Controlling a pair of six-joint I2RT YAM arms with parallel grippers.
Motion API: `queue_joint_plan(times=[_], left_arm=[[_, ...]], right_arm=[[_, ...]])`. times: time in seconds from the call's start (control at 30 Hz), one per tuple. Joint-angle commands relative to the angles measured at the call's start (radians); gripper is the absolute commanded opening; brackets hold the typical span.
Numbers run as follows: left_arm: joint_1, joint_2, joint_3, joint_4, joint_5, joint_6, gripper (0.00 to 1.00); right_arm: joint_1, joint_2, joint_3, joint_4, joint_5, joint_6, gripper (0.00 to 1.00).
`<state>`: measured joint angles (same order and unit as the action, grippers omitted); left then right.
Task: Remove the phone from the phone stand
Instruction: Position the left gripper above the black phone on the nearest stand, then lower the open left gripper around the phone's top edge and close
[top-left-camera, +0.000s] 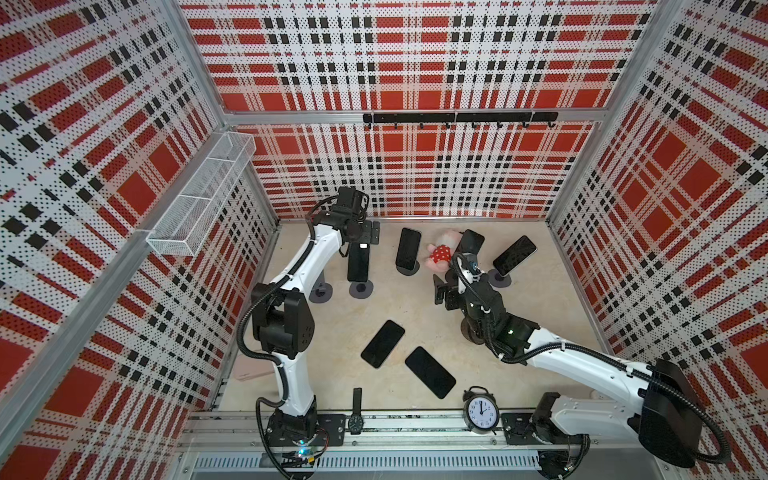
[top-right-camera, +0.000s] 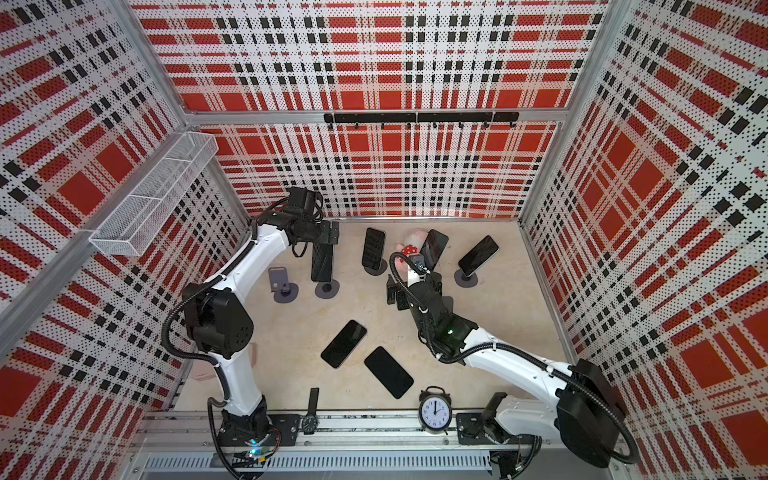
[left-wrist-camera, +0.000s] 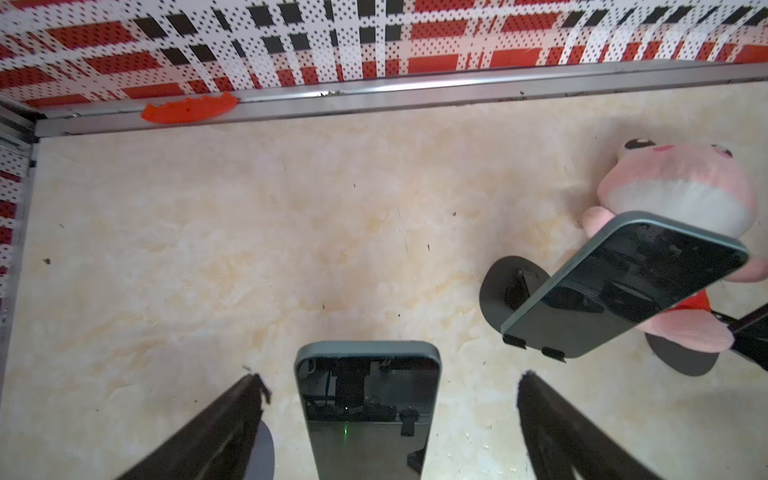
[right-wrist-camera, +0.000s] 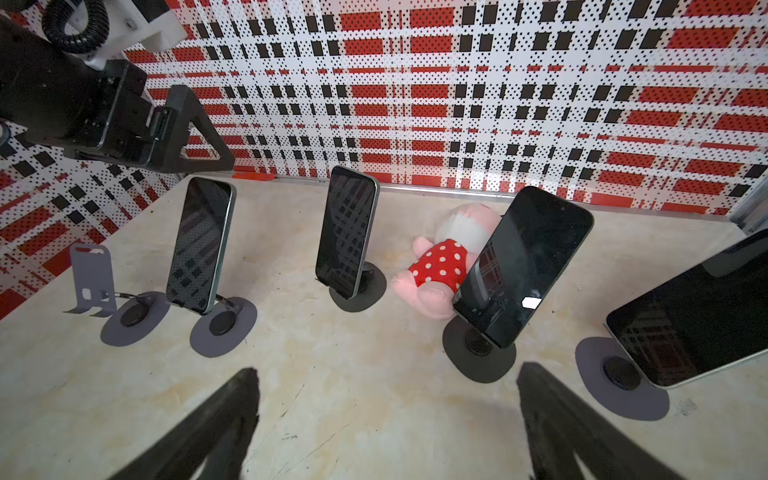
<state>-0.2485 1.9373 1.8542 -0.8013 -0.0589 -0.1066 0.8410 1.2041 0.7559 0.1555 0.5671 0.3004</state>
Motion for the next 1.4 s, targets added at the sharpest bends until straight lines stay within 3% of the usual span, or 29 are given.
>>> queue_joint_plan(times=[0.0,0.13,0.53,0.9,1.37], left_arm=[[0.038,0.023,0.022,-0.026,0.020,0.015,0.98],[0.042,0.036,0.013,-0.026,0.040,0.018,0.98],[0.046,0.035,-0.013,0.016,0.126,0.021,0.98],[0.022,0.058,-0.010,0.020,0.030,-0.010,0.98],[0.020,0.080,-0.047,0.031,0.043,-0.003,0.99]], right_arm=[[-0.006,-0.004,-0.013,0.030,0.025,-0.024,1.00],[-0.015,-0.020,-0.003,-0.011,0.058,0.025,1.00],[-0.052,-0.040,-0.021,-0.008,-0.007,0.059,1.00],[-0.054,-0.043,-0.048,0.021,-0.006,0.057,1.00],[-0.058,-0.041,-0.062,0.035,-0.007,0.048,1.00]])
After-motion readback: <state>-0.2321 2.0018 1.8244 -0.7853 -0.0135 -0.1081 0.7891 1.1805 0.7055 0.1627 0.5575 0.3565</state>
